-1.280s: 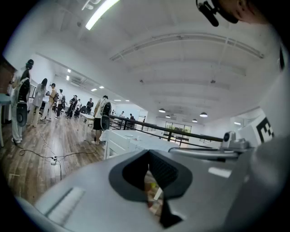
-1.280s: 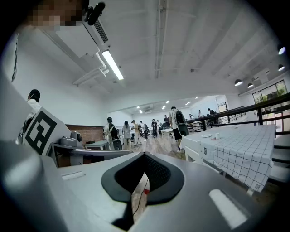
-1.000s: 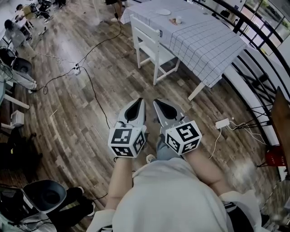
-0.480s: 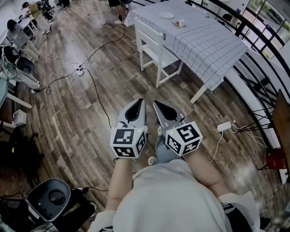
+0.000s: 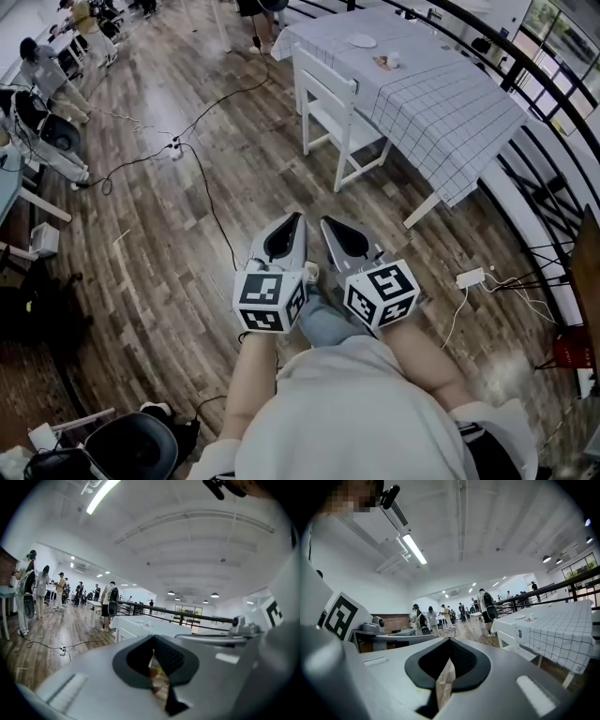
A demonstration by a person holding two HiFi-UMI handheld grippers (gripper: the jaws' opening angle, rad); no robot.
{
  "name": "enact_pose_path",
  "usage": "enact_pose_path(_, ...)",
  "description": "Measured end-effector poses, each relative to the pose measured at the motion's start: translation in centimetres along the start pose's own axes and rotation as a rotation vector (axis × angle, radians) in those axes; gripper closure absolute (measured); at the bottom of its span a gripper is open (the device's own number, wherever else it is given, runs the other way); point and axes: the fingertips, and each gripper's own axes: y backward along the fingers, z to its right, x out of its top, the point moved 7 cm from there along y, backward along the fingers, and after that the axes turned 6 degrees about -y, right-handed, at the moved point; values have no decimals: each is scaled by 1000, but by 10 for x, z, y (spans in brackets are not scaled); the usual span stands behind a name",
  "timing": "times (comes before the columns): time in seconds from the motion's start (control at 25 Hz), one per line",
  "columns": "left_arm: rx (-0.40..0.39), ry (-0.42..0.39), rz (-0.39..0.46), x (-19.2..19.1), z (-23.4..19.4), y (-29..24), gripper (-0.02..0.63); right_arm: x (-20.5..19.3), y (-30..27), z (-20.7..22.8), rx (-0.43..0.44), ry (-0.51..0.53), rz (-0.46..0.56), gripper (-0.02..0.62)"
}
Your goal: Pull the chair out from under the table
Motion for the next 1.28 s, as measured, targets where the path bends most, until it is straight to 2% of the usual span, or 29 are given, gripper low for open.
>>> enact_pose_path(0.36,-5,-10,6,19,-64,-54,595,21,-86,16,-6,40,-1,598)
enact_pose_path(0.72,-15,-14,-2,47,-130,-119,595,56,-178,37,24,70,-5,598)
enact_pose_path(1.28,-34,-24,-7,74,-195,-216,595,92,-274,96,3,50,8,598)
